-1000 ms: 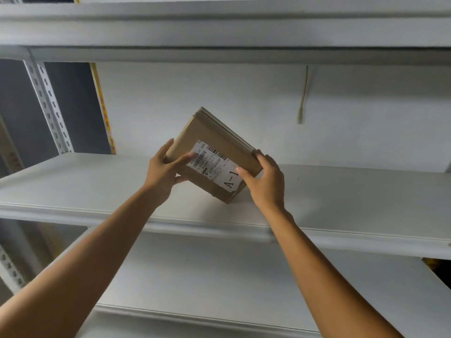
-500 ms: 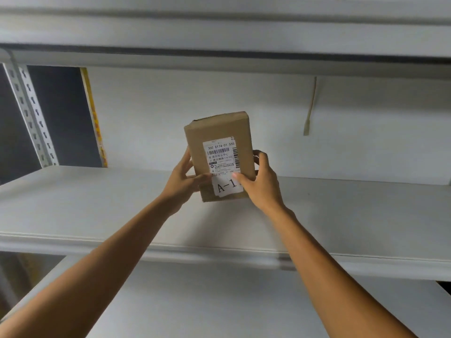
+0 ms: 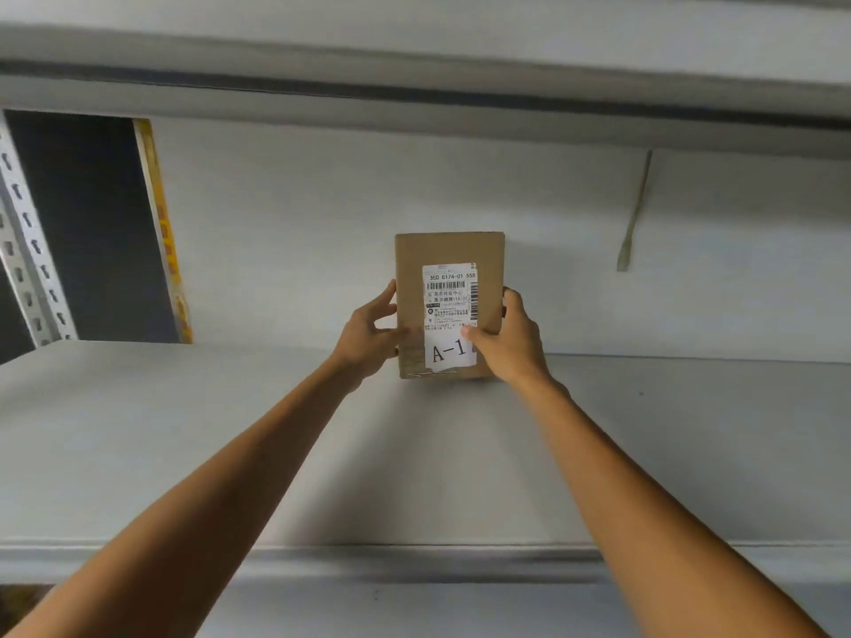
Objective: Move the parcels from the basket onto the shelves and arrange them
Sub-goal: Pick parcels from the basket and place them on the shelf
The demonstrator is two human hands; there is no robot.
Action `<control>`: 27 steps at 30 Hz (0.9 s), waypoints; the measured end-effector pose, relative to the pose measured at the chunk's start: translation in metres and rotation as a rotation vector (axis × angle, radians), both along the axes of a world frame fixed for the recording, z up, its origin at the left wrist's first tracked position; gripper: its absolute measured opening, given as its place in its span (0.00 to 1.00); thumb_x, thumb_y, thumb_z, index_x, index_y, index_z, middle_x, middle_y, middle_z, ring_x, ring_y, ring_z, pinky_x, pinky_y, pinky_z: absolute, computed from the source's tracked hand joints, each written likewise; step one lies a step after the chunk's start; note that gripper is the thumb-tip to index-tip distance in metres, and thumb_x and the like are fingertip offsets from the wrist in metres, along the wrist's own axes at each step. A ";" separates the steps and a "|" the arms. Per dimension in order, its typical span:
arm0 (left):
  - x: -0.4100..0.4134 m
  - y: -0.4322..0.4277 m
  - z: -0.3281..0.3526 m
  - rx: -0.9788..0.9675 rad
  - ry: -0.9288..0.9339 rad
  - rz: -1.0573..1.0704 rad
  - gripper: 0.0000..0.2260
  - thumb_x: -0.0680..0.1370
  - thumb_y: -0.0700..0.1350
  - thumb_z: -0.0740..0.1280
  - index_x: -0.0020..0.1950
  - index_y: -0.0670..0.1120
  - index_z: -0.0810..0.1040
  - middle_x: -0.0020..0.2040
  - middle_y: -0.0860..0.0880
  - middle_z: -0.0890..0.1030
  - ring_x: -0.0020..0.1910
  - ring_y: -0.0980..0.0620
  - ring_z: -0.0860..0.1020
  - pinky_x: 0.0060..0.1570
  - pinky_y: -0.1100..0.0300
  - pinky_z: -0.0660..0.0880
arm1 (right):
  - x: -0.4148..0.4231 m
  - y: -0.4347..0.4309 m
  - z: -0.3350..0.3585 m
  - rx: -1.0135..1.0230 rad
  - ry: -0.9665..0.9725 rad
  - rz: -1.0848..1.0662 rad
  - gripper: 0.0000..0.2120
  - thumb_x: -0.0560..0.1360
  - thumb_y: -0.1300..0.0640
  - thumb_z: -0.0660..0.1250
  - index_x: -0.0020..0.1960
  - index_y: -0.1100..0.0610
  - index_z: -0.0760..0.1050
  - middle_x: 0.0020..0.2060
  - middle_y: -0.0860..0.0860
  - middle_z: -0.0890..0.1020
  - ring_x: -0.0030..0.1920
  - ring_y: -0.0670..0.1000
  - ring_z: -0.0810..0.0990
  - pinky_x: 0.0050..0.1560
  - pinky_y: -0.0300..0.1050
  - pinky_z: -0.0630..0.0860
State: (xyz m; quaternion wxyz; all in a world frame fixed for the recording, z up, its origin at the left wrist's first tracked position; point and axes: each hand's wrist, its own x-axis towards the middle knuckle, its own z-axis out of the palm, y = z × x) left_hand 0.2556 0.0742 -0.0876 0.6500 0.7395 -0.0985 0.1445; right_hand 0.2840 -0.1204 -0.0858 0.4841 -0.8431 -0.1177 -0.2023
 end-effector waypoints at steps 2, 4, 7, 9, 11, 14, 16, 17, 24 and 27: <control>0.014 0.001 -0.006 -0.016 0.028 -0.025 0.34 0.75 0.29 0.64 0.77 0.52 0.61 0.67 0.46 0.75 0.56 0.42 0.80 0.52 0.45 0.79 | 0.010 -0.001 -0.006 -0.020 0.012 -0.037 0.27 0.73 0.56 0.73 0.67 0.53 0.64 0.61 0.50 0.79 0.56 0.55 0.80 0.52 0.46 0.74; 0.023 0.001 -0.011 -0.041 0.038 -0.037 0.33 0.76 0.28 0.62 0.76 0.53 0.62 0.66 0.47 0.76 0.56 0.42 0.80 0.53 0.44 0.79 | 0.018 0.002 -0.010 -0.050 0.023 -0.076 0.25 0.73 0.56 0.72 0.65 0.54 0.65 0.60 0.51 0.80 0.55 0.57 0.80 0.49 0.44 0.72; 0.038 0.006 -0.019 -0.065 0.024 -0.020 0.29 0.77 0.30 0.63 0.75 0.53 0.65 0.64 0.48 0.78 0.53 0.49 0.82 0.48 0.49 0.81 | 0.031 0.003 -0.015 -0.074 0.022 -0.122 0.21 0.73 0.54 0.72 0.61 0.56 0.67 0.57 0.53 0.81 0.54 0.58 0.81 0.46 0.43 0.71; 0.045 0.010 -0.025 -0.060 0.019 -0.048 0.27 0.77 0.33 0.66 0.73 0.51 0.68 0.64 0.50 0.78 0.56 0.50 0.81 0.50 0.47 0.80 | 0.036 0.001 -0.017 -0.082 0.010 -0.109 0.20 0.73 0.54 0.72 0.61 0.56 0.69 0.57 0.51 0.82 0.53 0.56 0.82 0.49 0.45 0.75; 0.049 0.014 -0.032 -0.059 0.009 -0.059 0.25 0.77 0.35 0.67 0.73 0.50 0.69 0.65 0.52 0.78 0.60 0.48 0.79 0.53 0.43 0.79 | 0.036 0.000 -0.019 -0.073 -0.005 -0.092 0.21 0.73 0.54 0.73 0.61 0.55 0.69 0.57 0.50 0.82 0.52 0.54 0.82 0.50 0.46 0.77; 0.048 0.012 -0.036 -0.026 -0.014 -0.025 0.23 0.78 0.39 0.67 0.72 0.52 0.70 0.64 0.53 0.78 0.61 0.48 0.79 0.54 0.44 0.78 | 0.031 0.003 -0.020 -0.031 -0.007 -0.093 0.21 0.74 0.54 0.73 0.63 0.55 0.70 0.57 0.49 0.82 0.47 0.48 0.79 0.41 0.37 0.73; 0.044 0.007 -0.035 -0.006 -0.005 0.060 0.23 0.78 0.42 0.67 0.72 0.52 0.70 0.63 0.49 0.79 0.57 0.47 0.80 0.52 0.44 0.79 | 0.029 0.004 -0.018 0.040 0.051 -0.082 0.19 0.74 0.54 0.72 0.62 0.56 0.73 0.57 0.50 0.82 0.47 0.46 0.78 0.38 0.32 0.70; 0.040 0.003 -0.034 0.015 0.006 0.149 0.24 0.78 0.43 0.68 0.73 0.51 0.68 0.62 0.49 0.79 0.54 0.47 0.81 0.49 0.45 0.80 | 0.027 0.003 -0.017 0.079 0.091 -0.072 0.18 0.74 0.54 0.72 0.62 0.56 0.75 0.57 0.49 0.82 0.48 0.46 0.78 0.39 0.30 0.69; -0.009 -0.021 -0.038 0.309 -0.025 0.391 0.12 0.77 0.46 0.66 0.60 0.49 0.71 0.48 0.52 0.81 0.39 0.56 0.79 0.38 0.59 0.72 | -0.018 -0.037 -0.031 0.010 0.229 -0.044 0.24 0.77 0.48 0.68 0.70 0.56 0.71 0.66 0.52 0.76 0.63 0.52 0.75 0.53 0.38 0.67; -0.028 -0.042 -0.026 0.531 -0.045 0.317 0.10 0.77 0.44 0.64 0.58 0.50 0.74 0.55 0.49 0.81 0.48 0.50 0.80 0.47 0.59 0.74 | -0.044 -0.067 -0.030 -0.129 0.185 -0.016 0.27 0.77 0.47 0.68 0.73 0.55 0.68 0.71 0.51 0.72 0.71 0.52 0.69 0.62 0.37 0.63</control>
